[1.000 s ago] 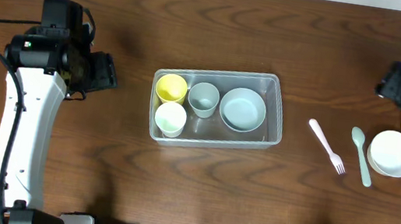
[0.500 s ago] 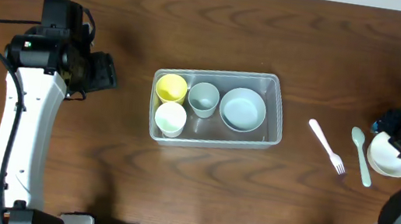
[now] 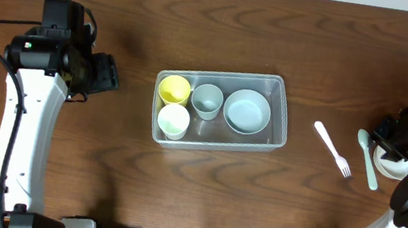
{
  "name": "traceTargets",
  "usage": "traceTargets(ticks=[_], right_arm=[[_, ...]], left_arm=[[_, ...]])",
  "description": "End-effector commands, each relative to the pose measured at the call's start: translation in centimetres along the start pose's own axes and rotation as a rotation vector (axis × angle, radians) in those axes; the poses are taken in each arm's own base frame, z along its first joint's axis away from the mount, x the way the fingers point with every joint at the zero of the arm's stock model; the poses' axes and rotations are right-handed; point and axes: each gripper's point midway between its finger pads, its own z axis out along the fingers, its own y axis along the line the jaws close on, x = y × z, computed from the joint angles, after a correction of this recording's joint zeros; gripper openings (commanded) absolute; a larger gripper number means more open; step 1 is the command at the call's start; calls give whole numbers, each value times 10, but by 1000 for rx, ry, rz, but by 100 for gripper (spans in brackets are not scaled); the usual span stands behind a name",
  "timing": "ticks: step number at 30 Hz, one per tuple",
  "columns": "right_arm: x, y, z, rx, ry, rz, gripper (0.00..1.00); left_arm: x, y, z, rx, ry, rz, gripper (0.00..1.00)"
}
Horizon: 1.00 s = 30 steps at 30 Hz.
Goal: Pack container
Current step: 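Move the right gripper back and grasp the white bowl, then stack the white bowl onto the grey bowl in the container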
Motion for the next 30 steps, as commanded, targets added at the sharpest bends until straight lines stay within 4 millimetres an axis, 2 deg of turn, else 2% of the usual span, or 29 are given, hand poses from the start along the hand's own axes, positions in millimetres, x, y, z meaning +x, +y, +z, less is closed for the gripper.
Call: traceTargets(ticks=[1,3,10,13,16,19,22,23,24,27,30], right_arm=[[2,1,1,-7,7,0,23],[2,1,1,-7,7,-1,16],[2,2,1,-10,8,-2,1],[4,5,-1,-28,17,-2,1],[4,16,-15,-83,-9,-30,1],[0,34,-49,-153,-96,-107,1],[2,61,-104,-236,-237,-227,1],[6,74,-128,-272,-298,-283,1],[10,84,-143,-295,-336,-327,1],[36,122,-194,-342,-483,-528,1],[80,168,-220,-370,-578,-801,1]], left_arm=[[1,0,1,7,8,-15,72],[1,0,1,7,8,-14,72],[1,0,1,7,8,-14,72],[1,0,1,7,8,-14,72],[1,0,1,7,8,-14,72],[1,0,1,7,8,-14,72],[1,0,1,7,8,-14,72],[1,0,1,7,8,-14,72],[1,0,1,7,8,-14,72],[1,0,1,7,8,-14,72],[1,0,1,7,8,-15,72]])
